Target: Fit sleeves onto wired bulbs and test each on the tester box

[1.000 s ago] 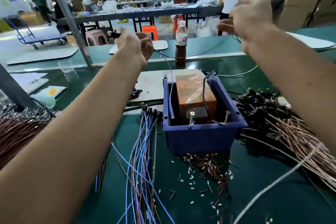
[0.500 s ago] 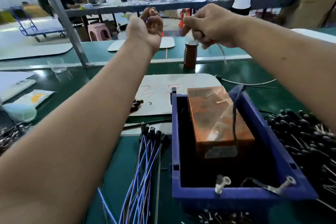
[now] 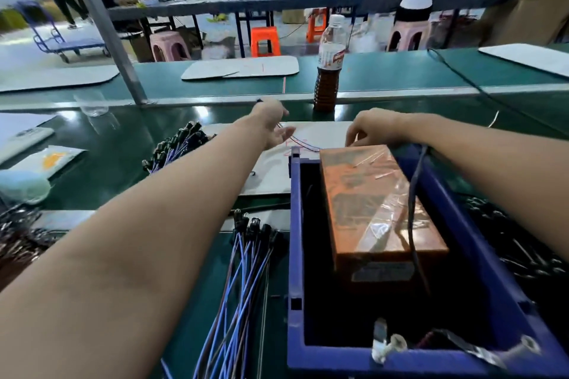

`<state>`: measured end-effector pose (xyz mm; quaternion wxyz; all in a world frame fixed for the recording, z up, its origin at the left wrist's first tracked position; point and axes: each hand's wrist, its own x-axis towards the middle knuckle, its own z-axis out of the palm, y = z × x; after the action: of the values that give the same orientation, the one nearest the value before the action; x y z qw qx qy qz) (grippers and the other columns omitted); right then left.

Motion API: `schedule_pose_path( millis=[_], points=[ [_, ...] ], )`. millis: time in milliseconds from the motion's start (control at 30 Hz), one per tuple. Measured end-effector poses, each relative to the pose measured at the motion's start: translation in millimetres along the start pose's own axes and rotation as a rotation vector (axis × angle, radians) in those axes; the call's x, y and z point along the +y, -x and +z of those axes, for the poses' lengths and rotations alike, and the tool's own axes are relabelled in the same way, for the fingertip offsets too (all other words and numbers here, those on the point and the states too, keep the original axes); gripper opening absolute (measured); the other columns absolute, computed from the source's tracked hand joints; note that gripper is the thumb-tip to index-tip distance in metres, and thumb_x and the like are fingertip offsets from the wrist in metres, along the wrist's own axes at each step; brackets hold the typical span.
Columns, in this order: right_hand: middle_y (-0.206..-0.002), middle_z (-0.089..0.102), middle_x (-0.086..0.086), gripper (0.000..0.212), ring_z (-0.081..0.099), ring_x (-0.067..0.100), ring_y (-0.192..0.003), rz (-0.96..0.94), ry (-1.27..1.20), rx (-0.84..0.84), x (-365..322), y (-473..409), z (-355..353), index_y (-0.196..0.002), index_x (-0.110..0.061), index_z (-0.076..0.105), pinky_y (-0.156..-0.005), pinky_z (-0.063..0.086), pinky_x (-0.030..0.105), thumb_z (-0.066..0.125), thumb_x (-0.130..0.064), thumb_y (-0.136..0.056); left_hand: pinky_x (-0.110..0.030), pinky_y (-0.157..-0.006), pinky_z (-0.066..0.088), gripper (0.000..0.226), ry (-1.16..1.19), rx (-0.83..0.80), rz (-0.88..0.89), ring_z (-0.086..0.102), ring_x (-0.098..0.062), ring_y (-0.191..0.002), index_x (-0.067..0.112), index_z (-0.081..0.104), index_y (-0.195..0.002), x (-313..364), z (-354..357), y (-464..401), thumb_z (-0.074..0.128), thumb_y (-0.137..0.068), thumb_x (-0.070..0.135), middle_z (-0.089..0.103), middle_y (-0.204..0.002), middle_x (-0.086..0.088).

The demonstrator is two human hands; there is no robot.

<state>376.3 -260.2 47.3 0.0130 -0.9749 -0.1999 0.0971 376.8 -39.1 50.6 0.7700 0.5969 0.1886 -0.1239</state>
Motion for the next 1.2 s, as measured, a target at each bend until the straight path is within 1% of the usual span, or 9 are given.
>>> schedule_pose_path(
  millis=[100, 200, 400, 533, 700, 800, 933, 1000, 1200],
  points=[
    [-0.101, 0.075, 0.008, 0.013, 0.068, 0.025, -0.093, 0.028, 0.013, 0.018, -0.1, 4.4, 0.6, -0.106, -0.01, 0.079, -0.077, 0.045, 0.025, 0.072, -0.015, -0.096, -0.027, -0.073, 0.05, 0.012, -0.296, 0.063, 0.089, 0.054, -0.025, -0.1, 0.007, 0.05, -0.106, -3.8, 7.5, -1.6, 0.045, -0.104, -0.004, 0.048, -0.097, -0.006],
    [-0.103, 0.077, 0.007, 0.016, 0.064, 0.019, -0.087, 0.043, -0.043, 0.015, -2.5, 16.4, -2.0, -0.108, -0.012, 0.08, -0.076, 0.043, 0.023, 0.073, -0.019, -0.096, -0.027, -0.077, 0.054, 0.023, -0.347, 0.126, 0.181, 0.057, -0.019, -0.08, 0.007, 0.051, -0.125, -5.9, 7.8, 0.5, 0.049, -0.102, 0.002, 0.052, -0.098, -0.005],
    [-0.092, 0.079, 0.004, 0.015, 0.072, 0.019, -0.079, 0.059, -0.263, 0.127, -8.6, 49.2, -25.4, -0.109, -0.011, 0.08, -0.07, 0.056, 0.028, 0.071, -0.018, -0.098, -0.018, -0.046, 0.046, 0.016, -0.383, 0.167, 0.332, 0.065, -0.012, -0.049, 0.01, 0.055, -0.095, -6.6, -19.7, 53.7, 0.049, -0.095, -0.005, 0.066, -0.095, -0.012],
    [-0.089, 0.077, 0.01, 0.012, 0.072, 0.02, -0.073, 0.067, -0.479, 0.26, -52.2, 72.5, -52.6, -0.106, -0.005, 0.075, -0.064, 0.06, 0.031, 0.067, -0.013, -0.101, -0.023, -0.053, 0.047, 0.02, -0.5, 0.255, 0.499, 0.066, -0.013, -0.059, 0.017, 0.061, -0.098, -20.3, -56.7, 110.2, 0.051, -0.091, 0.001, 0.075, -0.09, -0.003],
    [-0.083, 0.077, 0.0, 0.011, 0.072, 0.013, -0.07, -0.152, -0.375, 0.368, -148.5, 120.7, -80.9, -0.099, -0.01, 0.078, -0.069, 0.06, 0.028, 0.071, -0.019, -0.098, -0.032, -0.083, 0.047, 0.017, -1.049, 0.568, 0.704, 0.061, -0.025, -0.094, 0.017, 0.067, -0.1, -54.0, -122.7, 160.0, 0.061, -0.085, 0.012, 0.07, -0.098, -0.003],
    [-0.083, 0.073, -0.006, 0.016, 0.064, 0.008, -0.072, -0.327, -0.174, 0.413, -220.2, 159.0, -79.4, -0.1, -0.014, 0.081, -0.067, 0.048, 0.02, 0.07, -0.026, -0.096, -0.044, -0.098, 0.043, 0.034, -1.387, 0.679, 0.543, 0.052, -0.039, -0.116, 0.007, 0.059, -0.119, -66.7, -162.3, 172.6, 0.064, -0.09, 0.024, 0.058, -0.121, -0.021],
    [-0.078, 0.071, -0.002, 0.018, 0.064, 0.014, -0.07, -0.377, -0.148, 0.207, -297.0, 198.3, -39.4, -0.09, -0.016, 0.078, -0.062, 0.046, 0.023, 0.07, -0.031, -0.093, -0.049, -0.1, 0.044, 0.037, -1.555, 0.685, 0.487, 0.048, -0.044, -0.122, 0.003, 0.055, -0.125, -84.7, -188.3, 186.1, 0.058, -0.096, 0.026, 0.052, -0.126, -0.025],
    [-0.077, 0.068, 0.0, 0.017, 0.065, 0.017, -0.071, -0.343, -0.174, 0.123, -318.5, 208.2, -7.9, -0.084, -0.015, 0.073, -0.067, 0.053, 0.026, 0.07, -0.03, -0.091, -0.045, -0.099, 0.043, 0.028, -1.57, 0.685, 0.543, 0.05, -0.04, -0.119, 0.006, 0.062, -0.121, -87.7, -192.0, 188.6, 0.049, -0.099, 0.019, 0.056, -0.121, -0.022],
    [-0.091, 0.074, 0.009, 0.015, 0.07, 0.032, -0.09, -0.126, -0.42, 0.093, -335.6, 212.8, 58.4, -0.09, -0.012, 0.074, -0.084, 0.06, 0.042, 0.069, -0.027, -0.089, -0.04, -0.087, 0.05, 0.026, -1.138, 0.679, 0.573, 0.066, -0.036, -0.099, 0.015, 0.07, -0.081, -87.3, -193.2, 202.0, 0.077, -0.091, 0.038, 0.073, -0.095, -0.014]
  ],
)
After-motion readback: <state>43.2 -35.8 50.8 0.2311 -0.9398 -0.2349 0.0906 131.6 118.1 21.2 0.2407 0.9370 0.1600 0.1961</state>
